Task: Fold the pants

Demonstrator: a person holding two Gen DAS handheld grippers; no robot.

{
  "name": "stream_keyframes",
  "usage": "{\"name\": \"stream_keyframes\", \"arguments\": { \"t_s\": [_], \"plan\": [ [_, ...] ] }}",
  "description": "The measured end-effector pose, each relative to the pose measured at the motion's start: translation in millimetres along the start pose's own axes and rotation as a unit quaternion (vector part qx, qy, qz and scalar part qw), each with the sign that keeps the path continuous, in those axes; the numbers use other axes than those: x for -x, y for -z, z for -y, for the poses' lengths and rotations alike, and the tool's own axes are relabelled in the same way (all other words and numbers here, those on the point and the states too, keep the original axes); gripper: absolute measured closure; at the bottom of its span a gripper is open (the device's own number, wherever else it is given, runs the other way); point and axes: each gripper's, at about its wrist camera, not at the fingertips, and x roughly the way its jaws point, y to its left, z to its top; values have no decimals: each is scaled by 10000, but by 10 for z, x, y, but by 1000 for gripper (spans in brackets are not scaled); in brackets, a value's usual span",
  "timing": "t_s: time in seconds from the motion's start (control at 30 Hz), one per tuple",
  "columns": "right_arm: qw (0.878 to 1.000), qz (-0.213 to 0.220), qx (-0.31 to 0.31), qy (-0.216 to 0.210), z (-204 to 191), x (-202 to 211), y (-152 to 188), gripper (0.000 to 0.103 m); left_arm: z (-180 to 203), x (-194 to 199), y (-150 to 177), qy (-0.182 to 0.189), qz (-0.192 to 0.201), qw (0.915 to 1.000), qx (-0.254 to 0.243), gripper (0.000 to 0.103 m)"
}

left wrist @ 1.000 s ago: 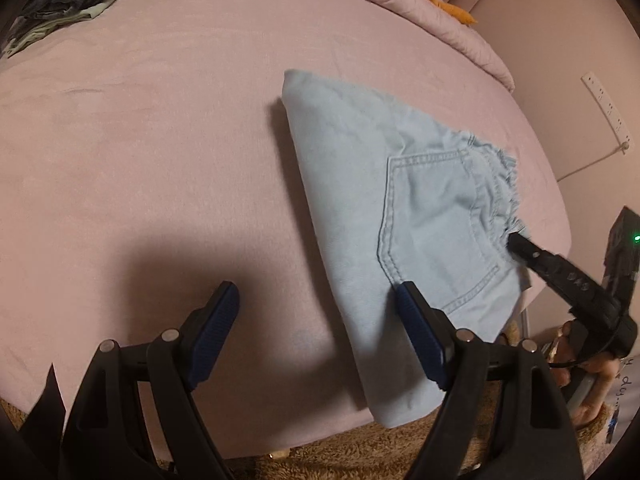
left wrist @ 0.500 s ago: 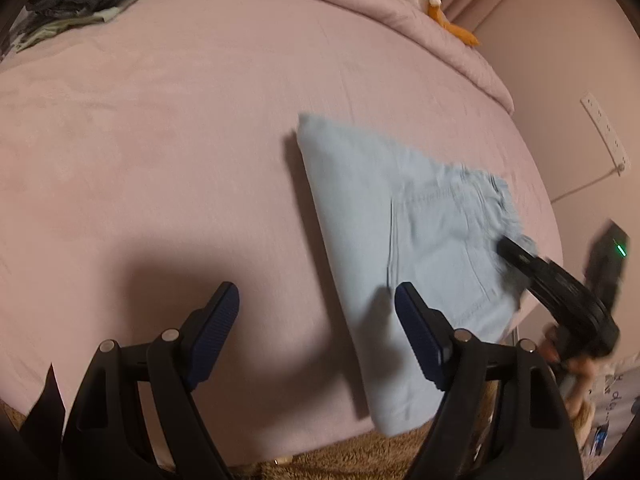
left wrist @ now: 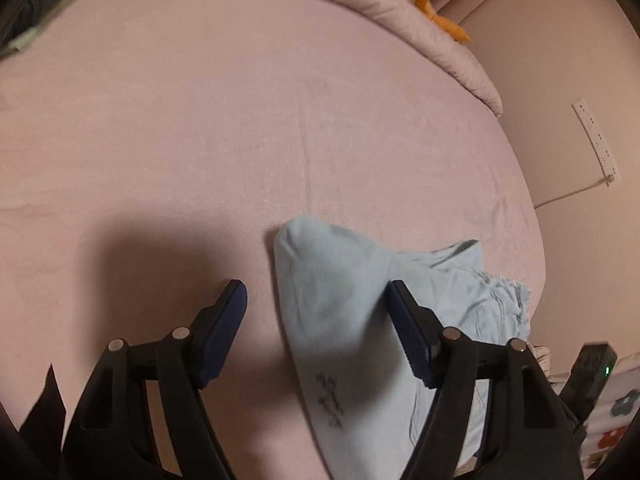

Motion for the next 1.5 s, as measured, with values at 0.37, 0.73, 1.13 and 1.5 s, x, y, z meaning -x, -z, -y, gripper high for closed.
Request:
{"name": "stream_keyframes", "arguments": {
  "t_s": [0.37, 0.73, 1.13, 1.5],
  "plan": [
    [9984, -320, -266, -374, 36, -175, 89, 56, -11, 25, -20, 279, 148, 9995, -67, 77],
    [9992, -249, -182, -251, 23, -256, 137, 74, -69, -78, -65, 61, 111, 9997, -222, 72],
    [9986, -138, 360, -363, -127, -29, -521, 35, -31, 396, 905, 540, -219, 9981, -200, 32],
    [9891, -1201, 523, -670, -314, -938, -752, 35, 29, 226, 1360, 793, -430, 9957, -231, 68]
  ]
}}
